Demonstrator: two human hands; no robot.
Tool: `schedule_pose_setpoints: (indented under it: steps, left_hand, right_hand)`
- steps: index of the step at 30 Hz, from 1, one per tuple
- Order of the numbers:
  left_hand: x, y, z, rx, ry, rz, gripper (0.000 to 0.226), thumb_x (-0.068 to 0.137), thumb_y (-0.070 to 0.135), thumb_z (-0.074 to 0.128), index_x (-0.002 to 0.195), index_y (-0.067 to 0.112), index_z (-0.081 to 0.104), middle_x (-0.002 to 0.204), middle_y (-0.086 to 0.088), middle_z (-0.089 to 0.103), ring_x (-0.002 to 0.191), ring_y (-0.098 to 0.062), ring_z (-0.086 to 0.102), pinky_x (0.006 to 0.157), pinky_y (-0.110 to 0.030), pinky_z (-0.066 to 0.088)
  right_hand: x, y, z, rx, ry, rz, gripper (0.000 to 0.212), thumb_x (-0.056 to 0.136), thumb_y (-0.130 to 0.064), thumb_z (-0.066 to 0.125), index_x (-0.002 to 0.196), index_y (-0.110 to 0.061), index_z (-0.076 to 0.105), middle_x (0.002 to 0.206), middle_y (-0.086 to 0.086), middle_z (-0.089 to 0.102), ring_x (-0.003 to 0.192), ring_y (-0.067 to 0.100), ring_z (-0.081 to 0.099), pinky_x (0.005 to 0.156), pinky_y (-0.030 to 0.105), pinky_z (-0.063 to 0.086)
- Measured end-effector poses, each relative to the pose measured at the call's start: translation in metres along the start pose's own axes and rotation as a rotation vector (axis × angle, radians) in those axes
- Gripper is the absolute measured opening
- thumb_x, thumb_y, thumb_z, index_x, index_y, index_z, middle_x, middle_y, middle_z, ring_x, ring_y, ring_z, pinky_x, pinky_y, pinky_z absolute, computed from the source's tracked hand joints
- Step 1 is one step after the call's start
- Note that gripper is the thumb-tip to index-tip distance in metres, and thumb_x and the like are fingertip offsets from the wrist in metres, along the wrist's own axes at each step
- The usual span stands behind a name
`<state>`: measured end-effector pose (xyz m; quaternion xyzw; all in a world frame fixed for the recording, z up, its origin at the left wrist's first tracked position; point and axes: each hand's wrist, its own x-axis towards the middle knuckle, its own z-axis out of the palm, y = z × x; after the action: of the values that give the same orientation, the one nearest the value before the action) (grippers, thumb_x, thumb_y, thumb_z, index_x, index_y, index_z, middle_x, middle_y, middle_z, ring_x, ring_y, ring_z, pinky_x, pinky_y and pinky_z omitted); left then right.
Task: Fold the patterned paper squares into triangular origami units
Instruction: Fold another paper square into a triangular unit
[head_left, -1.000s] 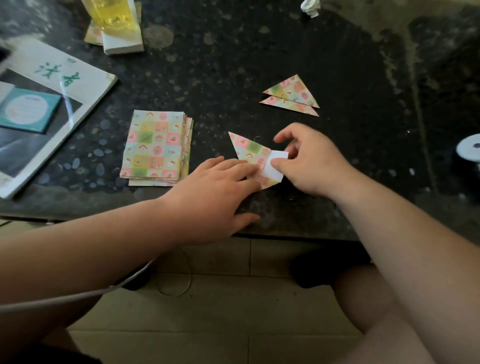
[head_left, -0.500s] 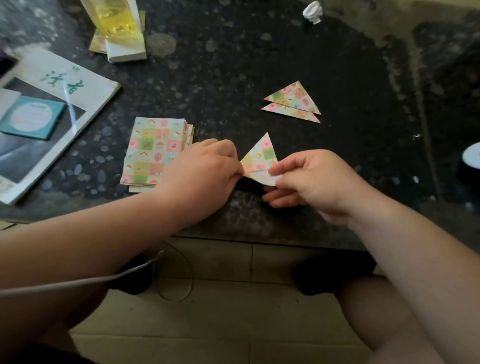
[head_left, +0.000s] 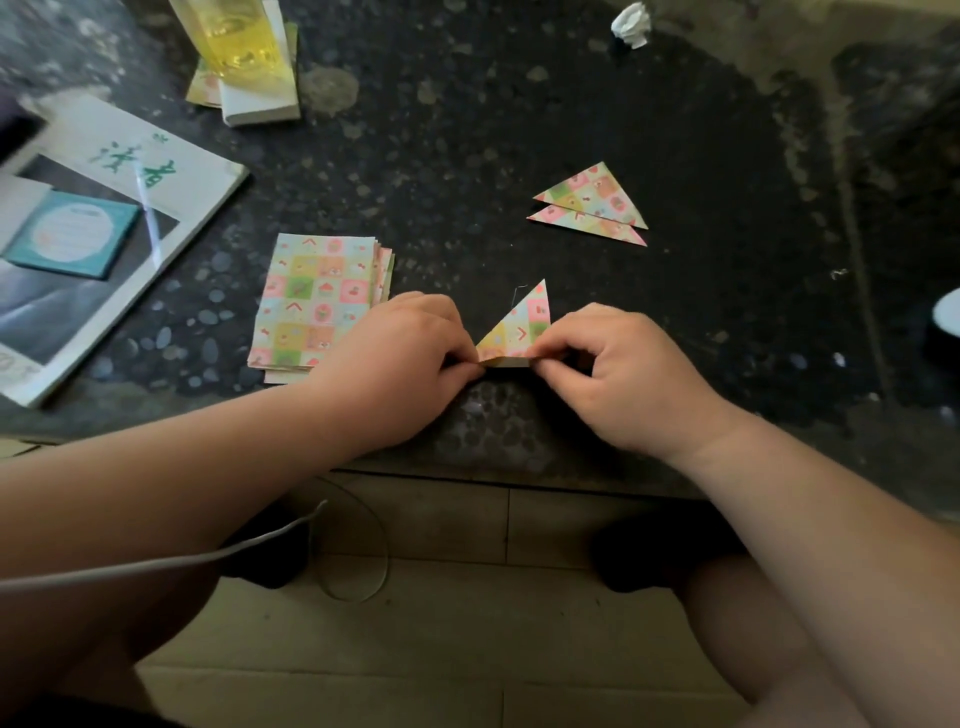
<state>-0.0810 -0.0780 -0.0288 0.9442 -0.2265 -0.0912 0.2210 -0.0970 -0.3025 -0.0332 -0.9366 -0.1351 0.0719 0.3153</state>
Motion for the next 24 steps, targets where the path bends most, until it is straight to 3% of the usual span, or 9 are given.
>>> schedule_pose_setpoints:
  steps: [2,5,7,10,12,15,19,22,24]
  left_hand:
    - [0.001,0.000,-0.003,-0.029,-0.036,-0.080,0.016,0.097,0.041,0.064,0.098,0.030,0.075,0.106,0.014,0.058,0.101,-0.005,0.047,0.071,-0.010,0.032]
    - [0.001,-0.001,-0.005,-0.051,-0.057,-0.133,0.017,0.098,0.044,0.061,0.097,0.031,0.073,0.106,0.015,0.056,0.098,-0.003,0.046,0.070,-0.005,0.032]
    - [0.003,-0.003,-0.004,-0.058,-0.053,-0.160,0.019,0.099,0.042,0.060,0.097,0.029,0.073,0.104,0.012,0.057,0.100,-0.008,0.051,0.079,-0.013,0.038]
    - [0.006,-0.001,-0.003,-0.063,-0.052,-0.218,0.018,0.099,0.041,0.060,0.094,0.029,0.072,0.103,0.010,0.057,0.098,-0.012,0.054,0.089,-0.031,0.047]
    - [0.007,0.001,-0.002,-0.057,-0.048,-0.239,0.016,0.098,0.041,0.061,0.087,0.031,0.068,0.101,0.010,0.057,0.095,-0.012,0.055,0.088,-0.033,0.049]
    - [0.008,0.005,-0.001,-0.030,-0.033,-0.245,0.017,0.097,0.041,0.062,0.082,0.034,0.060,0.096,0.012,0.054,0.090,-0.011,0.054,0.083,-0.031,0.048]
    - [0.003,0.007,0.001,0.105,-0.003,-0.124,0.009,0.099,0.036,0.058,0.102,0.029,0.062,0.103,0.010,0.053,0.102,-0.016,0.051,0.090,-0.033,0.043]
    - [-0.006,0.014,0.009,0.297,-0.004,0.083,0.022,0.094,0.030,0.062,0.114,0.023,0.069,0.113,0.003,0.056,0.104,-0.022,0.051,0.089,-0.040,0.047]
    - [-0.016,0.023,0.016,0.362,-0.065,0.157,0.037,0.089,0.038,0.063,0.118,0.016,0.068,0.117,-0.001,0.058,0.106,-0.026,0.053,0.087,-0.043,0.050]
  right_hand:
    - [0.003,-0.001,-0.002,0.055,-0.019,0.082,0.012,0.094,-0.022,0.072,0.102,-0.028,0.078,0.098,-0.013,0.071,0.096,0.005,0.063,0.088,0.023,0.052]
    - [0.007,-0.004,-0.001,0.129,-0.010,0.132,0.009,0.094,-0.024,0.073,0.095,-0.031,0.077,0.092,-0.018,0.071,0.090,0.001,0.065,0.081,0.016,0.052]
    - [0.010,-0.006,0.002,0.151,0.006,0.166,0.009,0.094,-0.024,0.074,0.093,-0.032,0.075,0.089,-0.019,0.070,0.088,0.000,0.064,0.076,0.014,0.052]
    - [0.014,-0.007,0.008,0.179,0.079,0.234,0.013,0.093,-0.026,0.075,0.100,-0.034,0.069,0.091,-0.016,0.067,0.087,0.005,0.066,0.078,0.021,0.055]
    - [0.016,-0.009,0.012,0.177,0.117,0.267,0.018,0.092,-0.026,0.076,0.107,-0.033,0.067,0.092,-0.014,0.065,0.087,0.007,0.066,0.079,0.025,0.056]
    - [0.019,-0.012,0.014,0.127,0.122,0.295,0.019,0.092,-0.026,0.077,0.106,-0.031,0.066,0.090,-0.015,0.062,0.083,0.004,0.062,0.072,0.017,0.049]
    - [0.020,-0.014,0.015,0.074,0.100,0.306,0.018,0.091,-0.028,0.077,0.102,-0.033,0.064,0.090,-0.017,0.061,0.081,0.001,0.059,0.066,0.013,0.042]
    - [0.021,-0.015,0.016,0.049,0.088,0.310,0.016,0.092,-0.028,0.076,0.104,-0.031,0.066,0.090,-0.017,0.061,0.080,0.001,0.058,0.066,0.012,0.042]
    - [0.021,-0.015,0.015,0.054,0.089,0.304,0.015,0.092,-0.027,0.076,0.102,-0.031,0.066,0.089,-0.017,0.061,0.079,0.001,0.058,0.065,0.012,0.041]
